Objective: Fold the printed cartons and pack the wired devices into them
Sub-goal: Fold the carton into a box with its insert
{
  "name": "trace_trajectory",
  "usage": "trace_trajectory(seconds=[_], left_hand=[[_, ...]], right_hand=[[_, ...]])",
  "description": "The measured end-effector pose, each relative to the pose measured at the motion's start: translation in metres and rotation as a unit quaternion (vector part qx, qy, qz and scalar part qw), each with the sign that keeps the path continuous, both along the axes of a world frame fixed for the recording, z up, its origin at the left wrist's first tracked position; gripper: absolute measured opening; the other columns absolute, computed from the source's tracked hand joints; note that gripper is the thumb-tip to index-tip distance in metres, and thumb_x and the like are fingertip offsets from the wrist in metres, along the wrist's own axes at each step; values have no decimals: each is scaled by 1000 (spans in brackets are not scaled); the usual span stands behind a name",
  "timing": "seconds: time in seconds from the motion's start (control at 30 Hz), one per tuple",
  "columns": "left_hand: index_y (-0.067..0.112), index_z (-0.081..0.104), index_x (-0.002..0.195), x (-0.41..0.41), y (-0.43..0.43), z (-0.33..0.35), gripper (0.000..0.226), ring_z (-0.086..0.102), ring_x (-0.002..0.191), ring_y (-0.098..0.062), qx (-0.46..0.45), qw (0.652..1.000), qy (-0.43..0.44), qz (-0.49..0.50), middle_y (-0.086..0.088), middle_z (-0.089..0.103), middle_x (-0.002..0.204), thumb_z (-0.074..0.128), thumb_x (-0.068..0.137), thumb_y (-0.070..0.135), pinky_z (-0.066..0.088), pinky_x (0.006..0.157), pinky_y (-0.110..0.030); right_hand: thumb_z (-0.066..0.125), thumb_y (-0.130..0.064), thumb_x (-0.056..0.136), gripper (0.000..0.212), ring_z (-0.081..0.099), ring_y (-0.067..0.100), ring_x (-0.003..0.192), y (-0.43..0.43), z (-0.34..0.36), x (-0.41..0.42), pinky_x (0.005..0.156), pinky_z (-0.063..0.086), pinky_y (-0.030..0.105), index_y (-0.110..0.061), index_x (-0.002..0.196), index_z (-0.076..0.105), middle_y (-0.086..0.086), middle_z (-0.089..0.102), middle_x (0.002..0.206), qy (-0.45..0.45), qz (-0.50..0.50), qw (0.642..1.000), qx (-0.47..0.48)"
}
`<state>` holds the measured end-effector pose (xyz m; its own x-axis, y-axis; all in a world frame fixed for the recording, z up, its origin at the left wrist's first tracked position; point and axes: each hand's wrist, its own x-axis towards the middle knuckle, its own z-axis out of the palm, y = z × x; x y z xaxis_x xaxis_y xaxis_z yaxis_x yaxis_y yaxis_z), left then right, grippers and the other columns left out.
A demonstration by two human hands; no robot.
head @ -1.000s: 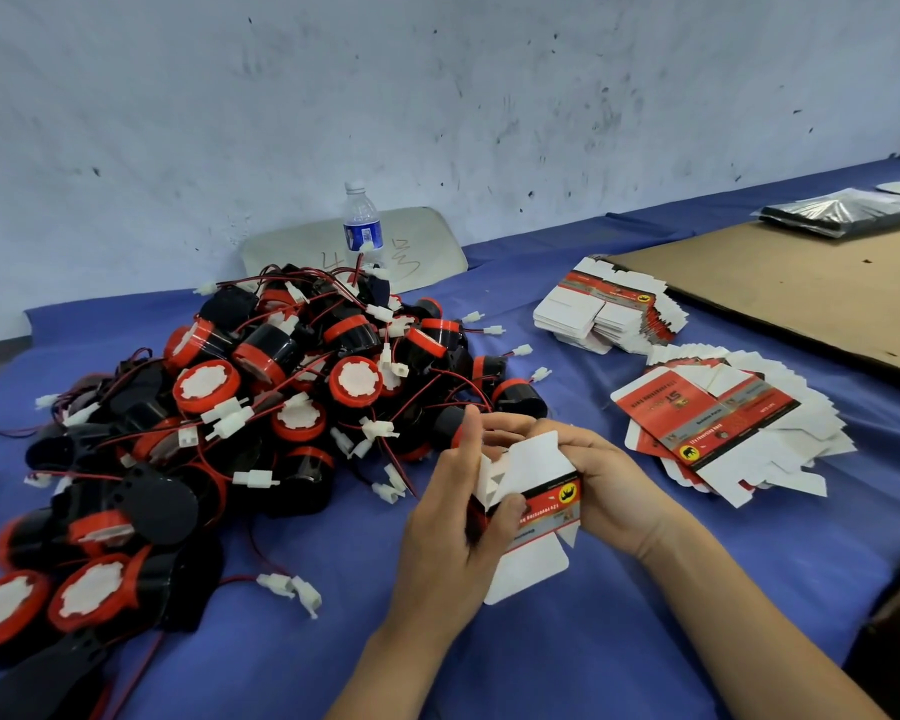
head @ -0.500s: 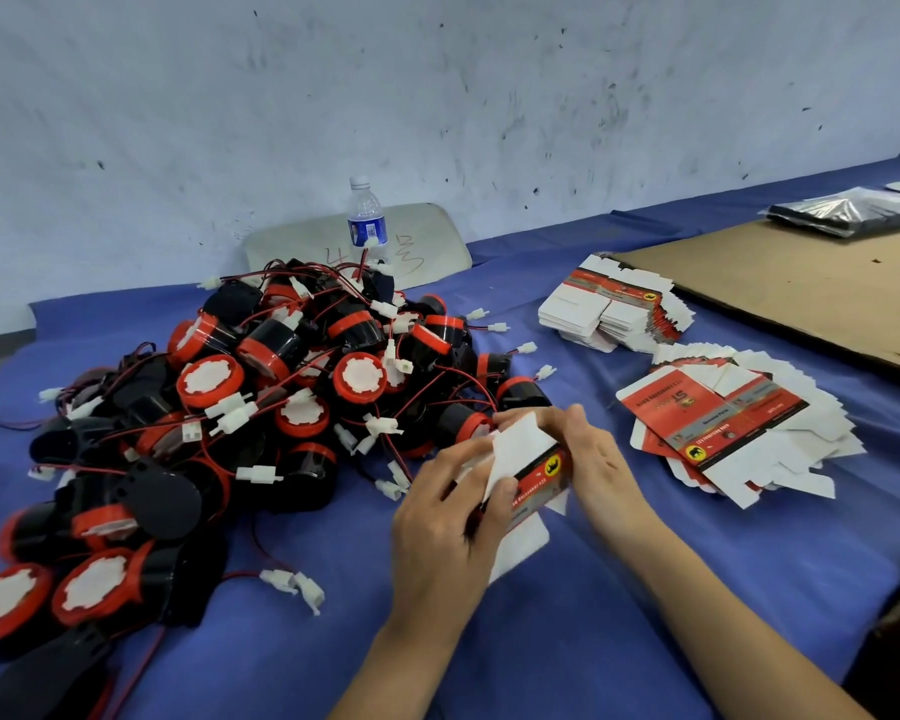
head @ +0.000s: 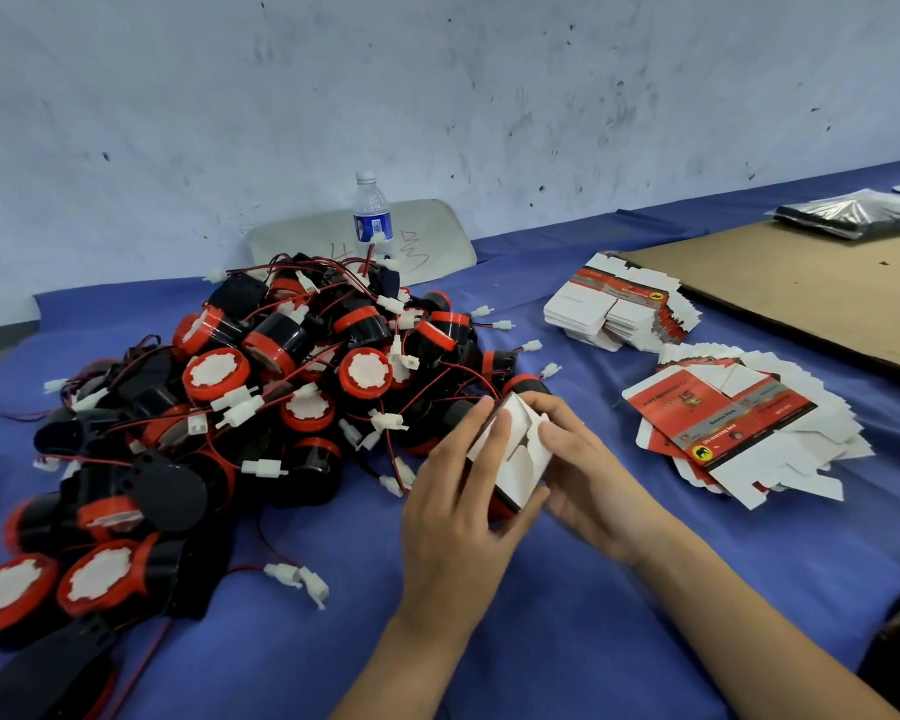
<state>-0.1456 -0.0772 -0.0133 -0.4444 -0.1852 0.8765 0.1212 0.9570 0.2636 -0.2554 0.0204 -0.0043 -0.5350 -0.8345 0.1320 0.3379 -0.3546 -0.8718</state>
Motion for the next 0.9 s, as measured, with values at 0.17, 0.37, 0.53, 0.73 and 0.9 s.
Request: trace_trajectory(seconds=[0.17, 0.37, 0.53, 0.73, 0.9], left_hand=[[20, 26, 148, 1, 9, -3, 80, 47, 126, -12, 54, 997, -58, -25, 6, 41, 143, 63, 81, 43, 49, 95, -28], [38, 7, 152, 0, 14, -4, 94, 40, 130, -8, 98, 990, -70, -71, 18, 34, 142, 64, 76, 44, 42, 97, -30], [35, 12, 151, 1, 12, -4, 90, 42, 129, -11, 90, 991, -66, -74, 13, 35, 141, 65, 78, 41, 47, 97, -39], [35, 16, 148, 3, 13, -1, 86, 45, 128, -12, 120, 986, -74, -89, 14, 36, 139, 65, 78, 41, 50, 94, -34], [36, 17, 148, 5, 10, 1, 86, 45, 128, -11, 121, 984, -82, -101, 15, 34, 140, 66, 77, 39, 51, 92, -29]], right_hand=[[62, -7, 77, 32, 63, 21, 84, 0, 0, -1, 68, 55, 31, -17, 108, 59, 8, 63, 98, -2, -33, 999, -5], [61, 0, 77, 36, 61, 24, 88, 1, 1, 0, 70, 54, 36, -16, 108, 62, 13, 62, 105, 97, -59, 993, 21], [56, 2, 74, 44, 59, 27, 97, 2, 3, -1, 75, 54, 36, -15, 115, 59, 16, 59, 115, 68, -23, 997, 9], [49, 3, 71, 52, 56, 28, 102, 3, 4, -1, 79, 53, 37, -14, 119, 56, 16, 56, 120, 52, -7, 999, 7], [48, 4, 70, 58, 60, 22, 97, 4, 5, 0, 73, 55, 32, -19, 123, 56, 8, 61, 111, 47, -13, 999, 13]])
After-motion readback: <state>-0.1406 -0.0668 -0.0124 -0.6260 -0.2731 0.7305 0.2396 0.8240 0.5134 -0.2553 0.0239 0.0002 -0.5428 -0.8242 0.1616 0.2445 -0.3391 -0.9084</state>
